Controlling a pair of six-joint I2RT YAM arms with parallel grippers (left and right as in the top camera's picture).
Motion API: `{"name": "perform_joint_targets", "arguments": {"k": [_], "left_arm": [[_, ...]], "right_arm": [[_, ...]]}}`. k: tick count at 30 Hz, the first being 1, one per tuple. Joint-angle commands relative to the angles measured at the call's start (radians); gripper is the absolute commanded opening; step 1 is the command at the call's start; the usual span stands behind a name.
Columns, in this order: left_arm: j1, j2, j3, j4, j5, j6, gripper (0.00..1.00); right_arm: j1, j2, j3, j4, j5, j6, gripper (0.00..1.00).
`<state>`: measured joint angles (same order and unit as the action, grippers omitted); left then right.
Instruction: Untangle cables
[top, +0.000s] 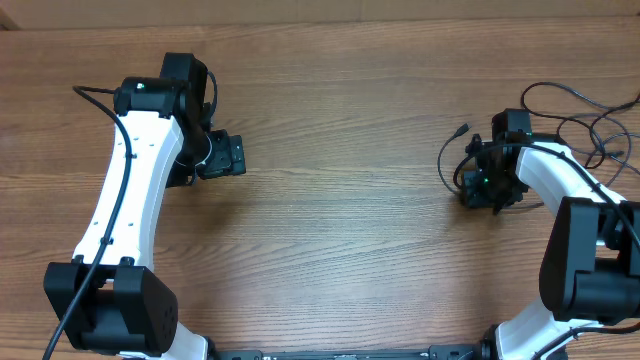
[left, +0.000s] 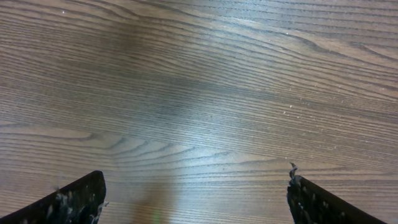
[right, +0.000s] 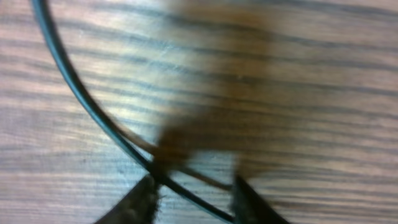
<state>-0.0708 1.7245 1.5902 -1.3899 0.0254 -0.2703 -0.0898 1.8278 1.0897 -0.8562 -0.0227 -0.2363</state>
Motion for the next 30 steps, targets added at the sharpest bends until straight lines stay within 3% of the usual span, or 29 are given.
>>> {"name": "perform_joint_targets", "arguments": {"k": [1,6,10,19,26,30], "left_arm": [[-0.003,0.002,0.002,0.003,0.001,0.001,0.93],[-0.003,0.002,0.002,0.003,0.001,0.001,0.93],[-0.003,0.002,0.002,0.003,0.002,0.001,0.93],[-0.003,0.002,0.002,-0.001,0.002,0.001,0.93],[-0.003,0.002,0.002,-0.004,0.002,0.001,0.93],[-0.003,0.002,0.002,-0.004,0.002,0.001,0.93]], "right_arm": [[0.005,-0.018,-0.011,0.014,-0.005,0.004,0.26],[0.005,-0.018,-0.008,0.027,-0.005,0.004,0.17],[0.005,-0.018,-0.004,0.034,-0.005,0.005,0.04],[0.002,-0.021,0.104,0.023,-0.003,0.124,0.04],[-0.015,-0.021,0.303,-0.089,0.07,0.142,0.04],[-0.064,-0.021,0.423,-0.148,0.112,0.223,0.04]]}}
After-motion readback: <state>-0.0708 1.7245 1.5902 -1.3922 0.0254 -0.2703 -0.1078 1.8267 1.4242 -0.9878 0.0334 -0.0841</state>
